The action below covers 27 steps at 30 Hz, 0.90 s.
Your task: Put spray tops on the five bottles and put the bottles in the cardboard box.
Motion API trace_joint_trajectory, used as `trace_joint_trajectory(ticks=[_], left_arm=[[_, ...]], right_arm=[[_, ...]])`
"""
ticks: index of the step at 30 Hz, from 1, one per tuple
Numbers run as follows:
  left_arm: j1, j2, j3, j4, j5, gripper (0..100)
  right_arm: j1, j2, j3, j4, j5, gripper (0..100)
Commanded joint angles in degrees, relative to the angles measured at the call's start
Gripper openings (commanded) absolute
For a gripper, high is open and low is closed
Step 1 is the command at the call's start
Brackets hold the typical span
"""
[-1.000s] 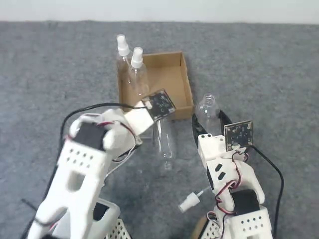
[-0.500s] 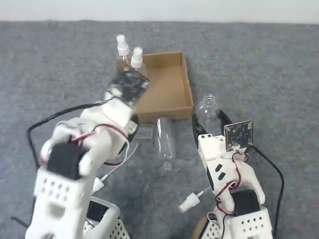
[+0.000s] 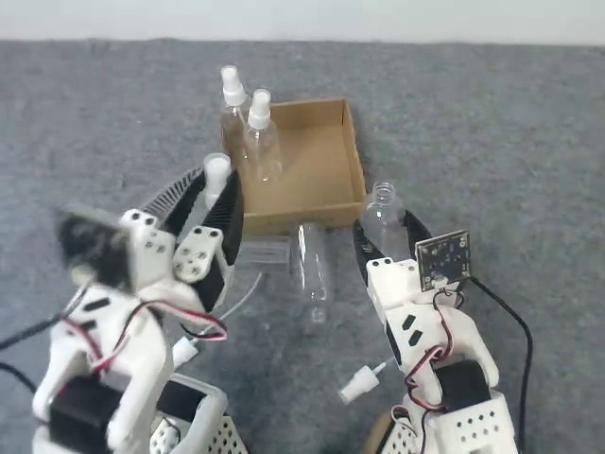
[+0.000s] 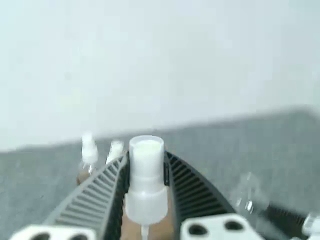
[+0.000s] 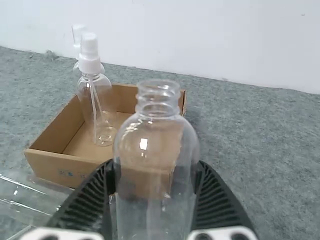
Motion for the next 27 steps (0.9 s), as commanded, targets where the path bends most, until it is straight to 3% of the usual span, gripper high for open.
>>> trace_joint_trajectory(ticks=[1,9,13,20,27], left_arm=[[-0.26,-5.45,2.42,-7.65,3.96,1],[-0.26,-7.91,7.87,-18.46,10.37,1],[-0.26,-7.91,10.68,-23.03,10.81,1],[-0.26,-7.91,13.58,-28.92,13.01,1],[-7.82,-7.91,12.53,-30.59,20.31,1]], right_arm=[[-0.57,-1.63,0.18,-0.92,-0.18,0.7],[-4.35,-1.63,0.18,-0.92,0.26,0.7],[-6.81,-1.63,0.35,-0.92,5.45,0.7],[-13.49,-1.63,1.76,-1.36,6.42,0.7],[-17.63,-1.63,1.85,-1.45,6.42,0.9]])
